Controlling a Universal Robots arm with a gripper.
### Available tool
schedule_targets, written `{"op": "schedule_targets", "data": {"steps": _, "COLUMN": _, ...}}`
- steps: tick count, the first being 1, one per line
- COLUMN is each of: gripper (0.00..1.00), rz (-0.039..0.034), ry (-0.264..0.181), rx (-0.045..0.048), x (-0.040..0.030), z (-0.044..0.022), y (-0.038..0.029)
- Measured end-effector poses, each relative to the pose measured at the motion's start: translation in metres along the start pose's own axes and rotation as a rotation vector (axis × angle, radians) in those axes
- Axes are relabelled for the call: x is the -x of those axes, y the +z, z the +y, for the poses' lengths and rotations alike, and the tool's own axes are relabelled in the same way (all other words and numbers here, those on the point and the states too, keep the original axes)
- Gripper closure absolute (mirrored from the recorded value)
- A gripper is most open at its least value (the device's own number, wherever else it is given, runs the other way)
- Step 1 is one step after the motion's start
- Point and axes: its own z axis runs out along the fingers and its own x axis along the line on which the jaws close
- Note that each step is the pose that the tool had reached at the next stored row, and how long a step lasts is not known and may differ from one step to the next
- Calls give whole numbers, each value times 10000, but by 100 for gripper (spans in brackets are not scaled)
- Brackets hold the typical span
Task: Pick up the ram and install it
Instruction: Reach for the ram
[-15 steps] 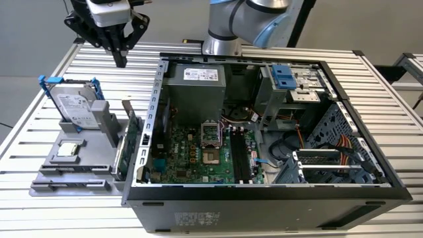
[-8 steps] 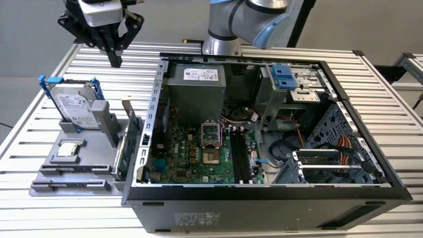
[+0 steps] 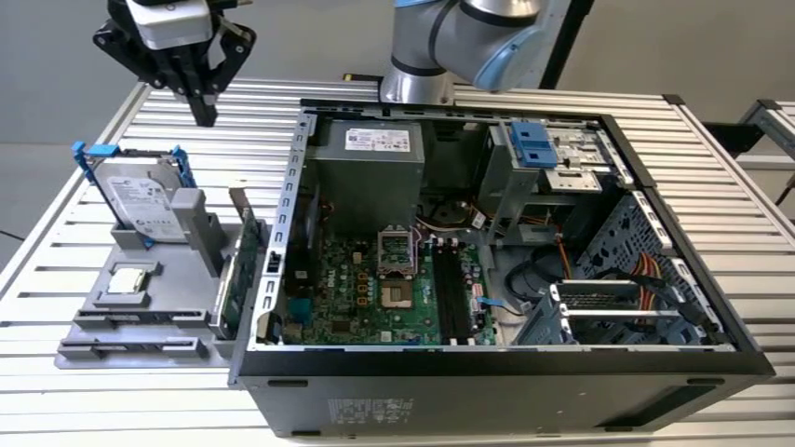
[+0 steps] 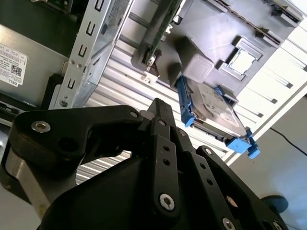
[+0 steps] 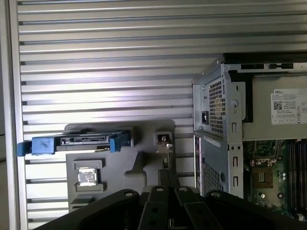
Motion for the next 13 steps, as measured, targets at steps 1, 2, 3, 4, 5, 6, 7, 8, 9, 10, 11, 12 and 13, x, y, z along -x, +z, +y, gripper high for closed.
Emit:
{"op": "schedule_targets", "data": {"steps": 1, "gripper": 100, "rz": 0, "ry": -1, "rx": 0, "x": -13, "z": -1, "y": 0}}
{"op": "schedule_targets", "data": {"steps": 2, "gripper": 100, "rz": 0, "ry": -3, "rx": 1, "x": -26, "z": -2, "y": 0}}
{"op": "schedule_targets", "data": {"steps": 3, "gripper": 100, "rz": 0, "ry": -4, "rx": 0, "x": -39, "z": -2, "y": -1}}
{"op": "schedule_targets", "data": {"steps": 4, "gripper": 100, "rz": 0, "ry": -4, "rx": 0, "x": -52, "z": -3, "y": -1}}
{"op": "schedule_targets", "data": {"steps": 5, "gripper": 100, "rz": 0, "ry": -6, "rx": 1, "x": -66, "z": -4, "y": -1}}
{"op": "schedule_targets", "data": {"steps": 6, "gripper": 100, "rz": 1, "ry": -6, "rx": 0, "x": -79, "z": -5, "y": -2}}
{"op": "schedule_targets", "data": {"steps": 7, "gripper": 100, "rz": 0, "ry": -8, "rx": 1, "x": -92, "z": -5, "y": -2}}
{"op": "schedule_targets", "data": {"steps": 8, "gripper": 100, "rz": 1, "ry": -9, "rx": 1, "x": -105, "z": -6, "y": -2}}
{"op": "schedule_targets", "data": {"steps": 9, "gripper": 100, "rz": 0, "ry": -11, "rx": 1, "x": -119, "z": -7, "y": -3}}
{"op": "schedule_targets", "data": {"steps": 10, "gripper": 100, "rz": 0, "ry": -11, "rx": 1, "x": -132, "z": -7, "y": -3}}
{"op": "schedule_targets", "data": {"steps": 11, "gripper": 100, "rz": 1, "ry": -13, "rx": 1, "x": -146, "z": -8, "y": -3}}
{"op": "schedule_targets", "data": {"steps": 12, "gripper": 100, "rz": 1, "ry": -14, "rx": 1, "x": -158, "z": -9, "y": -4}}
{"op": "schedule_targets", "data": {"steps": 13, "gripper": 100, "rz": 0, "ry": -15, "rx": 2, "x": -171, "z": -10, "y": -3}}
